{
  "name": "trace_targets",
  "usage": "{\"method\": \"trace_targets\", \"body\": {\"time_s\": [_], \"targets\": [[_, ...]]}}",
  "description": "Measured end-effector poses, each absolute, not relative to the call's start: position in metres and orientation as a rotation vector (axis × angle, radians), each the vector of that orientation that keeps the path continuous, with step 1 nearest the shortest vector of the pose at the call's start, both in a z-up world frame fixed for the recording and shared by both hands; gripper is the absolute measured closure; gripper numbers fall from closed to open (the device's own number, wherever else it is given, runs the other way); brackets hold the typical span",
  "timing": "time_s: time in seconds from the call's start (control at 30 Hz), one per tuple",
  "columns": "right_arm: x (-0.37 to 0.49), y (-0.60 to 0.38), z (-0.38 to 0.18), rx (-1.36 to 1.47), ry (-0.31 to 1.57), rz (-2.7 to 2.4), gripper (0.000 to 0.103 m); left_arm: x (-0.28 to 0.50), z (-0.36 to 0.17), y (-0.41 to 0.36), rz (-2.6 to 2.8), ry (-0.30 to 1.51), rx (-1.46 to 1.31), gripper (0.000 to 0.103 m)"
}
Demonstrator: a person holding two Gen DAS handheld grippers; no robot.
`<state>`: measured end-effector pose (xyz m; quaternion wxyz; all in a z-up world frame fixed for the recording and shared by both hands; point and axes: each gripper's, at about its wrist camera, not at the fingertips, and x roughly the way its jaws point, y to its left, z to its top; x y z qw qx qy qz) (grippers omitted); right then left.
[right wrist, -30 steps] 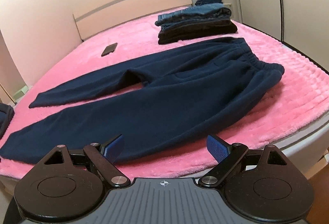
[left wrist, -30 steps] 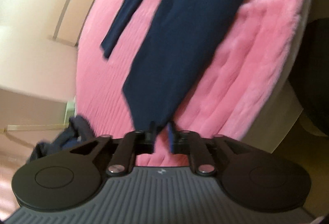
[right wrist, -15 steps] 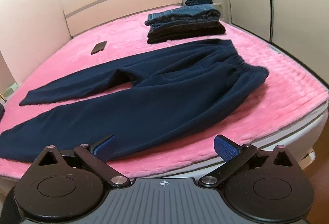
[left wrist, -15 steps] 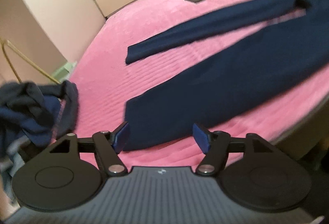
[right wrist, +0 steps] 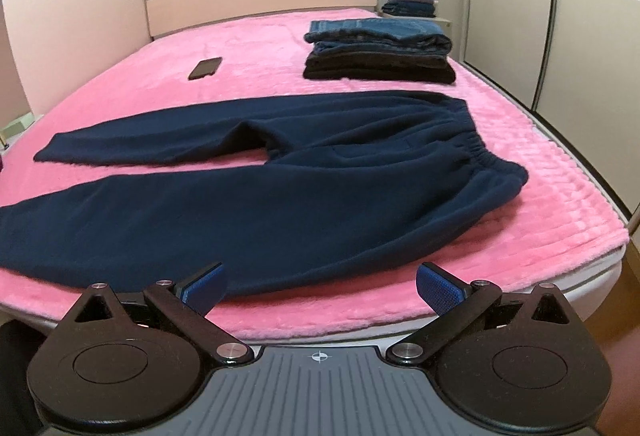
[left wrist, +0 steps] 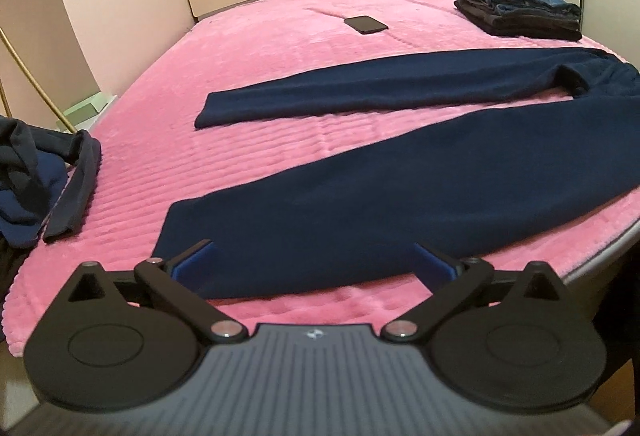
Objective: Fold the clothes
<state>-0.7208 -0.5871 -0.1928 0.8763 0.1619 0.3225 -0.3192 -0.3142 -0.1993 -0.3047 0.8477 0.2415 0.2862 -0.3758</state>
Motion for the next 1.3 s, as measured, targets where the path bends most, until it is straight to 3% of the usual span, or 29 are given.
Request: {"method": "trace_targets", "body": {"time_s": [0.9, 1.3], "targets": [[-0.708, -0.575, -0.212, 0.336, 0.779, -0.625, 0.0, -0.326, -0.318, -0.205, -0.821, 0.634, 0.537, 0.001], [-0.677, -0.631, -0.162, 0.123, 0.679, -0.476, 0.0, -0.261, -0.269, -0.245, -0.932, 0.501, 0.607, 0.002]]}}
